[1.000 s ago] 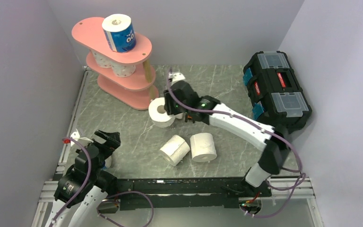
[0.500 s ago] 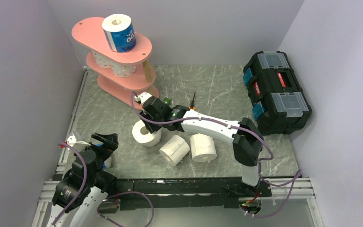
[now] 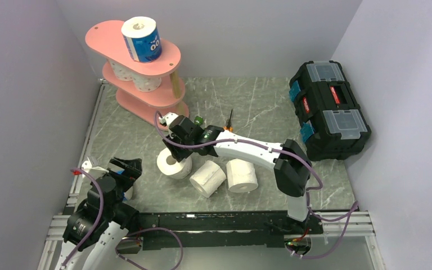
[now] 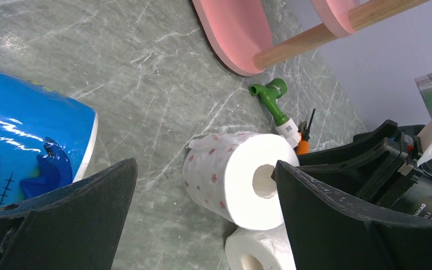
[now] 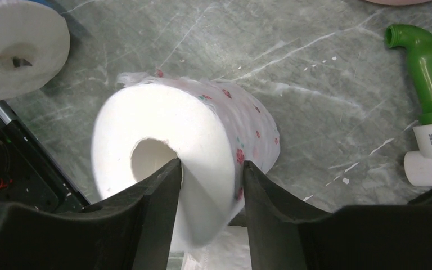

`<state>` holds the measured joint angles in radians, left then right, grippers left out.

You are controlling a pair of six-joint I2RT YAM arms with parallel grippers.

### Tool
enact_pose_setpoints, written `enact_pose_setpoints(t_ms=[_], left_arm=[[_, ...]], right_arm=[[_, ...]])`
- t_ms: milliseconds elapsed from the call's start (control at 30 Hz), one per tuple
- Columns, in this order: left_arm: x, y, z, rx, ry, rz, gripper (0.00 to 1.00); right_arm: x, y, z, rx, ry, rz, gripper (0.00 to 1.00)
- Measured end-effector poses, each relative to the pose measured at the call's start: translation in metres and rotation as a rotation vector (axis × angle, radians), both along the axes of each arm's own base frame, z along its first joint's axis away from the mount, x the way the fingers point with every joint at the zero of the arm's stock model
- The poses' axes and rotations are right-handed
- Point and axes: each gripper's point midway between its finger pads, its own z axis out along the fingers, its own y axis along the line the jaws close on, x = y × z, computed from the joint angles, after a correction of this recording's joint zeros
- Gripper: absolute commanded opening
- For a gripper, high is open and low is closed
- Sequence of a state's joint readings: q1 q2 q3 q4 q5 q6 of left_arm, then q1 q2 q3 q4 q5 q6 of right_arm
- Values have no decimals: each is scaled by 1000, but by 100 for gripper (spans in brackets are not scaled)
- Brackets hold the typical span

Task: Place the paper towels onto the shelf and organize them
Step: Place the paper towel at the center of the board.

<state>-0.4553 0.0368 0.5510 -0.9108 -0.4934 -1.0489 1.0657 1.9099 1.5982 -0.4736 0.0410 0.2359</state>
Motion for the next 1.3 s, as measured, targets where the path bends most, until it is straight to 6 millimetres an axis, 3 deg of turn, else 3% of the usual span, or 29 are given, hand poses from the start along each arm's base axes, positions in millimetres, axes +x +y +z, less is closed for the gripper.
enact_pose_setpoints(t_ms=[367, 433, 533, 600, 700, 800, 867, 933, 1033, 1133, 1200, 1300], left_arm=[[2, -4, -11, -17, 50, 6, 99], [3, -5, -16, -10, 73, 7, 99], [5, -6, -26, 3, 120, 10, 99], [7, -10, -34, 16, 165, -1, 99], [11, -19, -42, 29, 222, -33, 100], [17, -30, -43, 24, 240, -75, 99], [21, -38, -42, 13, 231, -109, 100], [26, -46, -39, 8, 213, -149, 99], [34, -59, -29, 0, 162, -208, 99], [41, -70, -20, -11, 108, -259, 96], [45, -76, -19, -16, 94, -286, 93], [48, -85, -28, 1, 131, -333, 92]], right_arm=[[2, -1, 2, 11, 12, -21, 83], [6, -4, 11, 22, -3, -46, 86], [17, -17, 46, 70, -81, -126, 92], [23, -41, 80, 124, -164, -224, 95], [30, -93, 129, 217, -263, -403, 97], [33, -145, 151, 271, -325, -578, 97], [36, -179, 146, 264, -334, -700, 98], [38, -210, 124, 230, -315, -807, 98], [35, -266, 67, 138, -274, -959, 98], [16, -321, 22, 82, -241, -1075, 98], [1, -344, 12, 121, -240, -1116, 99], [-9, -353, 21, 236, -260, -1130, 99]])
